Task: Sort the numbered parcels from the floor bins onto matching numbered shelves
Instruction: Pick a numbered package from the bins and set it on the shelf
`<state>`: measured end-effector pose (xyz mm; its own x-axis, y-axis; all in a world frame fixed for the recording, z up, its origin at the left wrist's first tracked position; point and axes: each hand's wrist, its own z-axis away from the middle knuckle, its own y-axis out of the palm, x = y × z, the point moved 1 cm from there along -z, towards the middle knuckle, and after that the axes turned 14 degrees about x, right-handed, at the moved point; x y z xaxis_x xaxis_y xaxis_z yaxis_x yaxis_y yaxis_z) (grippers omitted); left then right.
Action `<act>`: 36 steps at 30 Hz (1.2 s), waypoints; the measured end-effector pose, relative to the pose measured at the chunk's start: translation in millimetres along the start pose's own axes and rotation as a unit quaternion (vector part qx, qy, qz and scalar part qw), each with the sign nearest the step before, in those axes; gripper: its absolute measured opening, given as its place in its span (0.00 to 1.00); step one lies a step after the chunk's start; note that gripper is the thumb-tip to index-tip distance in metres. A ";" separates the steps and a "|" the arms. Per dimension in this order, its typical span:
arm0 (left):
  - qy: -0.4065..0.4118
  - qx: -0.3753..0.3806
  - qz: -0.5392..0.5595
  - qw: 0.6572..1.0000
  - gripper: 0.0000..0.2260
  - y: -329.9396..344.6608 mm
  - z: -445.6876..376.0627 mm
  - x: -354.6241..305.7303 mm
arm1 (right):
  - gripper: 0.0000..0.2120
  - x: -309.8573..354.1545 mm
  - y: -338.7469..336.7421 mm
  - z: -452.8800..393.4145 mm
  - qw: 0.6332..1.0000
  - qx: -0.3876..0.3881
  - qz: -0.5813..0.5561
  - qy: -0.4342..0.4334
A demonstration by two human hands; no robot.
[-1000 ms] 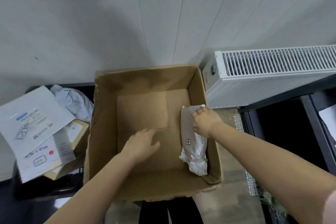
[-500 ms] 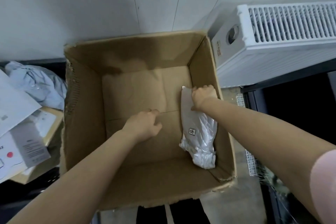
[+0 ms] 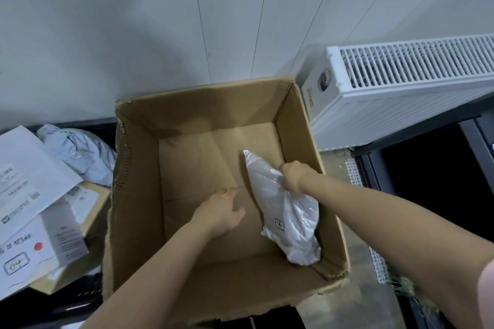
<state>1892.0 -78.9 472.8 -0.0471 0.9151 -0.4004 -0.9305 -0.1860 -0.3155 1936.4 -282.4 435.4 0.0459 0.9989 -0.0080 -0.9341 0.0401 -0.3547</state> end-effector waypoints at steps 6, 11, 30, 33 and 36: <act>-0.001 -0.055 0.094 0.994 0.27 -26.7 50.7 2.3 | 0.09 3.0 -59.8 94.3 0.972 -0.036 -0.171 -0.155; -0.021 -0.159 0.213 0.964 0.24 -66.4 122.7 15.5 | 0.16 16.0 -108.1 195.3 0.870 -0.043 -0.407 -0.276; 0.152 -0.333 0.597 0.714 0.28 -194.6 375.7 -17.5 | 0.24 170.3 -140.0 393.8 0.609 -0.131 -0.657 -0.426; 0.205 -0.384 0.634 0.639 0.22 -203.1 388.4 -11.7 | 0.19 183.5 -128.7 413.4 0.631 -0.130 -0.613 -0.457; 0.248 -0.401 0.646 0.600 0.18 -206.5 406.3 -7.1 | 0.17 187.3 -121.6 426.8 0.660 -0.143 -0.560 -0.479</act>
<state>1936.9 98.4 890.3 -0.2423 -0.3610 -0.9005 0.2512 -0.9199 0.3011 1907.5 -90.0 876.1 0.2782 -0.0930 0.9560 -0.3920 0.8976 0.2014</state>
